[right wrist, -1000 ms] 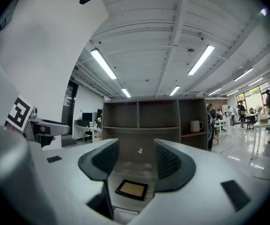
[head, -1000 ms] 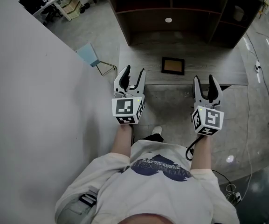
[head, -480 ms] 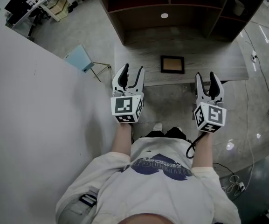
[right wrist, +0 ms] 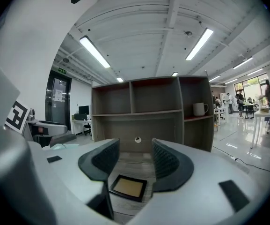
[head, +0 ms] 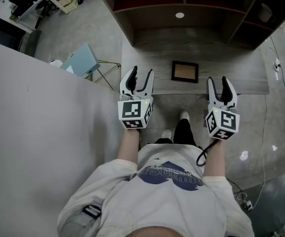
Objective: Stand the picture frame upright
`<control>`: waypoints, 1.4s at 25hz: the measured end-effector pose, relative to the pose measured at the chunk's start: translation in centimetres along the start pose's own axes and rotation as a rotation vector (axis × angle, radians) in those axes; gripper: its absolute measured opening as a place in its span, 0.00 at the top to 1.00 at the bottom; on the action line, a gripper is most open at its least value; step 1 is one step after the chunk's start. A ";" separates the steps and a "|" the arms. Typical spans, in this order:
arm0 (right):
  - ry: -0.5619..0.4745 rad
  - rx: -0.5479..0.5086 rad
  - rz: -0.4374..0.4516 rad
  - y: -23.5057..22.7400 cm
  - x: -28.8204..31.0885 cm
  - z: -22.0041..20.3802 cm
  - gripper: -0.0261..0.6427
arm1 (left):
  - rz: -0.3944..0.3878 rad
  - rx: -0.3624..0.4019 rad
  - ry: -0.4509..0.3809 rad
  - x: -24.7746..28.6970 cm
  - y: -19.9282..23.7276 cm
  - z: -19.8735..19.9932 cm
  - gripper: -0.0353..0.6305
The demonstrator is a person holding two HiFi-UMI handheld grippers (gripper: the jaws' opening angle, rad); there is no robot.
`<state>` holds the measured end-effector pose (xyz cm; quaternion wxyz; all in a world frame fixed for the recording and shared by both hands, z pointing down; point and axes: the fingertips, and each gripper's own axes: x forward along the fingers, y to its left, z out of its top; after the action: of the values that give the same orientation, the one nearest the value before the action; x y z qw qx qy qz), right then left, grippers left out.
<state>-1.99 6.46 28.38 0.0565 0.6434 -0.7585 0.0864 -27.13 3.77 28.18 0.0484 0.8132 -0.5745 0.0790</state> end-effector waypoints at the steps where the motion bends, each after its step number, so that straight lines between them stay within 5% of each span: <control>1: 0.008 -0.001 0.008 -0.6 0.8 -0.1 0.64 | 0.001 0.000 0.005 0.9 -0.4 0.0 0.64; 18: 0.097 -0.010 0.106 -11.3 14.5 -0.9 0.67 | 0.076 -0.013 0.096 16.0 -4.9 -0.9 0.64; 26: 0.267 0.068 0.168 -9.9 16.3 -7.1 0.70 | 0.097 -0.050 0.263 16.3 -4.2 -7.3 0.64; 35: 0.486 0.107 0.198 -6.6 17.4 -15.9 0.70 | 0.002 -0.106 0.440 17.8 -4.6 -15.9 0.64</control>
<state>1.28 -8.12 47.79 0.1941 0.5287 -0.7761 0.2836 -18.09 -8.45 47.17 0.2151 0.7722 -0.5542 0.2244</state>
